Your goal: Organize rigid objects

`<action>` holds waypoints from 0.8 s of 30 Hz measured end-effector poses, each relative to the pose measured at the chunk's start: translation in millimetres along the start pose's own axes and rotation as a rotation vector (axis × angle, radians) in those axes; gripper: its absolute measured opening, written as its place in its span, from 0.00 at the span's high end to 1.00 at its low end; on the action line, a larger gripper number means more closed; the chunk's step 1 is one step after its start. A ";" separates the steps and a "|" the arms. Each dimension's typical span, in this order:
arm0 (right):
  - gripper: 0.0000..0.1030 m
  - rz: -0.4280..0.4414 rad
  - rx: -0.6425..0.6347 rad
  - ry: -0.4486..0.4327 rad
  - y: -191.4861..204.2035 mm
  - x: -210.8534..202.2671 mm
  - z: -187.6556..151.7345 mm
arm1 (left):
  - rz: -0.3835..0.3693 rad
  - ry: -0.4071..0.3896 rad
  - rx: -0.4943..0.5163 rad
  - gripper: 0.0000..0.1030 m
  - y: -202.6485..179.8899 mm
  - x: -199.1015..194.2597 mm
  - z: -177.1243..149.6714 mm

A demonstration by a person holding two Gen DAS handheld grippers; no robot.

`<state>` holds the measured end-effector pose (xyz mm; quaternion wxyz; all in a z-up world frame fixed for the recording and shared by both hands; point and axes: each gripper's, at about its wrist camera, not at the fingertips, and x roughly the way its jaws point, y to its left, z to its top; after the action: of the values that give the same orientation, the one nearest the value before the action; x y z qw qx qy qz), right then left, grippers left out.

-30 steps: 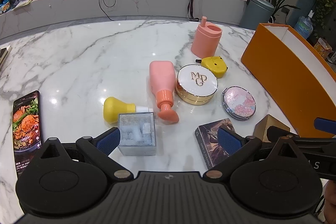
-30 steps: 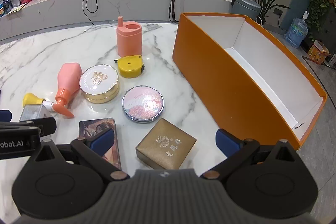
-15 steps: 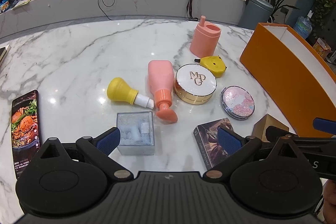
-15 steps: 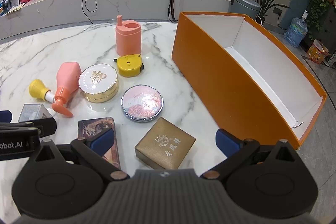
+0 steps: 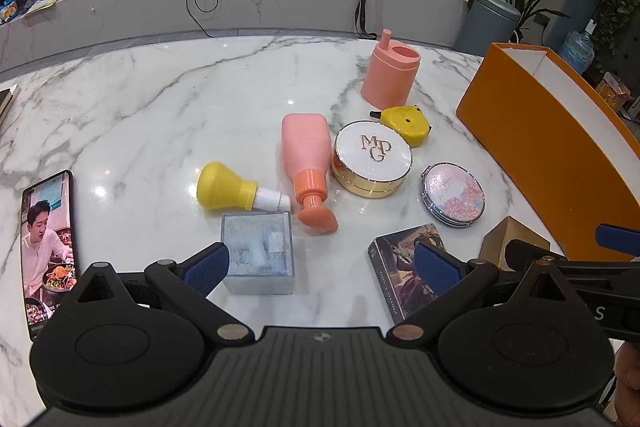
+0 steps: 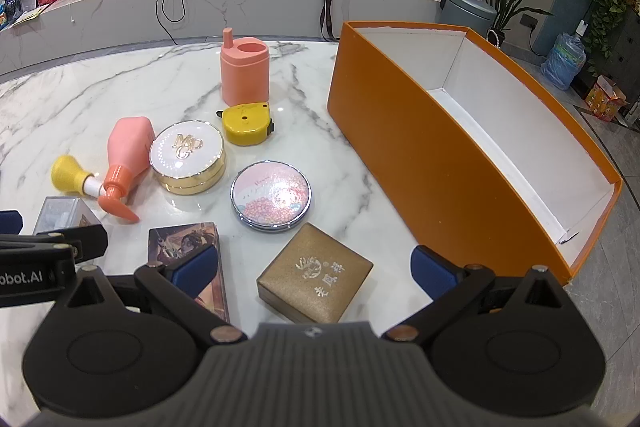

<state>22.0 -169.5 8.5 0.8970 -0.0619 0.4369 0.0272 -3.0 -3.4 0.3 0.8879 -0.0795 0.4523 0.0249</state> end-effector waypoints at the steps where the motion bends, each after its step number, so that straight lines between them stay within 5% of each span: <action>1: 0.02 0.000 0.000 0.000 0.2 0.0 0.1 | 0.000 0.000 0.000 0.00 0.0 0.0 0.0; 24: 0.02 -0.001 0.001 0.000 -0.4 0.0 -0.6 | -0.001 0.002 0.002 0.00 -2.1 -0.4 -1.5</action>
<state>21.6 -170.0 8.2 0.8970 -0.0617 0.4368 0.0263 -4.2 -5.7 0.0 0.8876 -0.0790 0.4532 0.0237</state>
